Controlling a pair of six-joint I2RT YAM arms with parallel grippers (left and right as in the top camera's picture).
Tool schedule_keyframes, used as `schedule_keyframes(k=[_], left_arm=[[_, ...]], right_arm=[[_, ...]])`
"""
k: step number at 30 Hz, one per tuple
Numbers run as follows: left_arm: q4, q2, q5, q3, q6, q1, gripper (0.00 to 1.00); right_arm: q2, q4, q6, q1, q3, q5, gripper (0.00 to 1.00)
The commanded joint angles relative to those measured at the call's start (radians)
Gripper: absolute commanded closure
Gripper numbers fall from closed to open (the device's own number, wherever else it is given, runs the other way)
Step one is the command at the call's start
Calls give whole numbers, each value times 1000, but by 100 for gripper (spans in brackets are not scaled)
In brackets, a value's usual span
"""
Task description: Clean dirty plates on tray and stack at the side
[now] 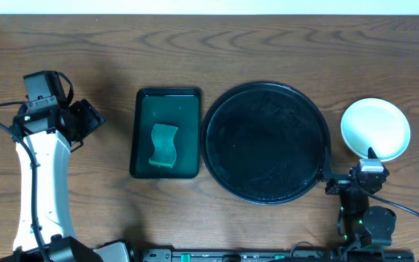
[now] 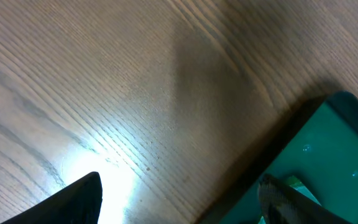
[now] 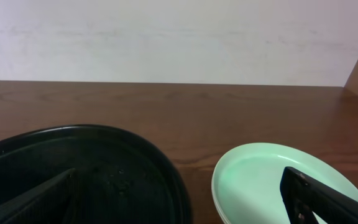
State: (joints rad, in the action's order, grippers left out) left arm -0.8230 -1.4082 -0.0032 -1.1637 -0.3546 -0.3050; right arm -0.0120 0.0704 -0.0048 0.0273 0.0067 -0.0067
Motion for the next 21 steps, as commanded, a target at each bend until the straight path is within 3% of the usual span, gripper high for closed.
schedule_keyframes(k=[1,21], left_arm=[[-2,3,-5,-15,-1,-4,20],[-2,3,-5,-15,-2,-4,20]], right_arm=[[7,5,11,4,-2,9,1],[7,4,-4,-11,-2,9,1]])
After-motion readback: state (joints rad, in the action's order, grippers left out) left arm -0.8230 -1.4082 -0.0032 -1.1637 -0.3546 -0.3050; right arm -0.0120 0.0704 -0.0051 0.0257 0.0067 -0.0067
